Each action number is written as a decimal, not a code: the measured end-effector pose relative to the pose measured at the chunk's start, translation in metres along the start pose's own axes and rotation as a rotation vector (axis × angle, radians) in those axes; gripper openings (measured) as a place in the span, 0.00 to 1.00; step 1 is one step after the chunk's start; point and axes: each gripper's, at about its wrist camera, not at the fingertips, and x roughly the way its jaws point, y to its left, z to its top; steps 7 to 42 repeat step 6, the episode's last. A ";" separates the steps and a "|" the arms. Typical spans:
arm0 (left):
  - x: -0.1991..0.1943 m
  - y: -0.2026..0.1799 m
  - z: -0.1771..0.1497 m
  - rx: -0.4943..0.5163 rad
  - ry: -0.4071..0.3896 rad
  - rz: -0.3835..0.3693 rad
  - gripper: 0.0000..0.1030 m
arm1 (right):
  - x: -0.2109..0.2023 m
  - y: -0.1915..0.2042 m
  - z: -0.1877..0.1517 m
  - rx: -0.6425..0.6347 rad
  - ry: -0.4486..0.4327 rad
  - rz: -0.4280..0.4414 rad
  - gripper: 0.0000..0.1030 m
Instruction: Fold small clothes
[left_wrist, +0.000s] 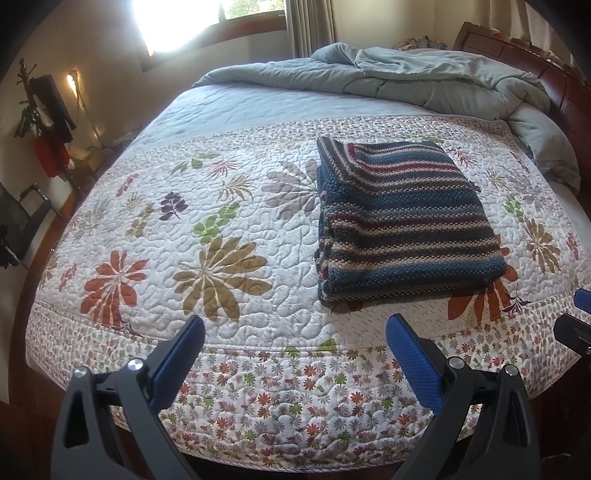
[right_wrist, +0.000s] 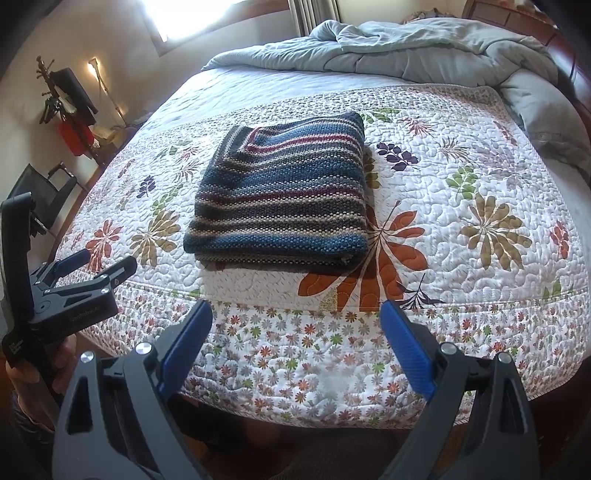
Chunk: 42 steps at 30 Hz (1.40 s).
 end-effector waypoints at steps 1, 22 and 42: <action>0.000 0.000 0.000 0.000 0.001 0.000 0.96 | 0.000 0.000 0.000 0.002 0.000 0.000 0.89; 0.000 0.000 0.001 0.004 0.002 -0.002 0.96 | 0.001 -0.002 0.000 0.012 0.001 0.000 0.89; 0.000 0.000 0.001 0.004 0.002 -0.002 0.96 | 0.001 -0.002 0.000 0.012 0.001 0.000 0.89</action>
